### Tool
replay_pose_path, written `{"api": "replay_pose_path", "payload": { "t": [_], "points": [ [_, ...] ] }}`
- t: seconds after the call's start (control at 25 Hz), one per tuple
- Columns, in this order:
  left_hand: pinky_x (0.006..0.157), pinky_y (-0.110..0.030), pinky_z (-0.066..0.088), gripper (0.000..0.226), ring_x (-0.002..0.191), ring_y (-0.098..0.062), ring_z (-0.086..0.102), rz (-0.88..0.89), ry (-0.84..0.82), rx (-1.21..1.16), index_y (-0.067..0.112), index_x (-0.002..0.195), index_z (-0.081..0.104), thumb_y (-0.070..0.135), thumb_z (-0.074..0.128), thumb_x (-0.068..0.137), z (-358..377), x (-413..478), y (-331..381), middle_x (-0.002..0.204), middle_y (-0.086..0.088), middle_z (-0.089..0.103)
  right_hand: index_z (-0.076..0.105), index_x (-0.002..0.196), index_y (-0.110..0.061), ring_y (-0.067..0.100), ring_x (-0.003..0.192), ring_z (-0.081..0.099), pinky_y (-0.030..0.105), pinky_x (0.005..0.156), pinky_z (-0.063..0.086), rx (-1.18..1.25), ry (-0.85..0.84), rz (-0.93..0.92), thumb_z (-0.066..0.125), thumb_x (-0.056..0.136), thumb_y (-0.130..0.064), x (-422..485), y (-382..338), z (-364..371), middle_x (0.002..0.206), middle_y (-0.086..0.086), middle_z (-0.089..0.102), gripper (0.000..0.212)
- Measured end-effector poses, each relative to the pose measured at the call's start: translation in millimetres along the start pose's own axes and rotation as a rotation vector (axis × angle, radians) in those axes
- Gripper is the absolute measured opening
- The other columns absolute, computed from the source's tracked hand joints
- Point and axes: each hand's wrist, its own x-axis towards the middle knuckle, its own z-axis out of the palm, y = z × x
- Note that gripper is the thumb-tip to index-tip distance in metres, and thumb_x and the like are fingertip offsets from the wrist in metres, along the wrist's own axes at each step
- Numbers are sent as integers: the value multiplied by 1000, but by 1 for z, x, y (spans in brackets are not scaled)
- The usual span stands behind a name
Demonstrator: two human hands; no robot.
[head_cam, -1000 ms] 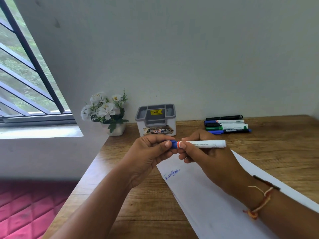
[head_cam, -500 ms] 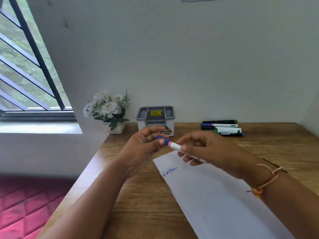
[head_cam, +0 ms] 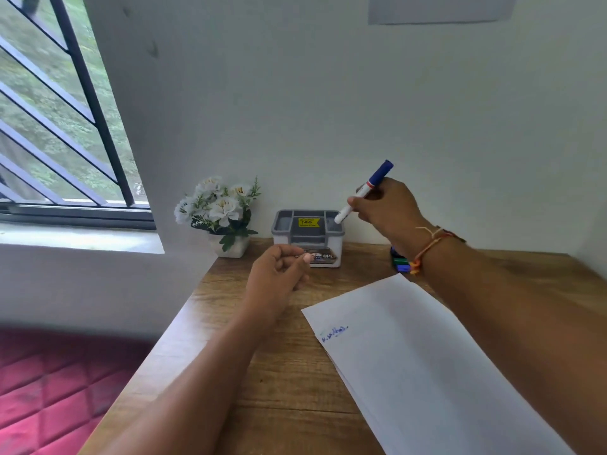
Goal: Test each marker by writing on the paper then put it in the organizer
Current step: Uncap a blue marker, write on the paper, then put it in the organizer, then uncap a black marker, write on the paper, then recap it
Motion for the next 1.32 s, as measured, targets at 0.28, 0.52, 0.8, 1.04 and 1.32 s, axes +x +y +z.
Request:
{"api": "replay_pose_path", "payload": {
  "t": [0.28,0.52,0.8,1.04,1.32],
  "points": [
    [75,-35,60,18,75,-15,70,68,-40,75,16,106,66,27,68,92,2,-1,0,87,-8,75,70,117,-10,25,103,67,40,95,56,-185,-65,-31,77,87,-28,12,23,29,111,9,72,35],
    [73,-30,60,16,73,-12,70,74,-76,116,18,104,67,28,68,92,5,-1,-1,84,-4,75,69,120,-14,21,99,69,36,90,60,-30,-93,-30,75,89,-31,2,31,-12,109,3,72,36],
    [81,-36,61,8,77,-11,71,134,-197,361,29,98,66,31,70,91,13,-5,-6,83,3,73,77,110,-21,26,104,65,35,91,52,-875,-240,-42,73,89,-31,-18,99,-77,120,6,71,23],
    [82,-34,60,7,75,-6,70,167,-240,462,32,97,64,33,68,91,14,-8,-3,82,6,73,74,116,-22,32,102,67,28,78,46,-996,-183,-139,70,88,-35,-19,121,-71,120,12,69,31],
    [77,-27,59,7,75,-4,70,171,-248,489,33,97,64,36,67,91,16,-8,-2,83,8,72,75,113,-19,30,104,64,31,82,46,-1084,-243,-201,62,96,-33,-15,124,-70,116,12,70,26]
  ]
}}
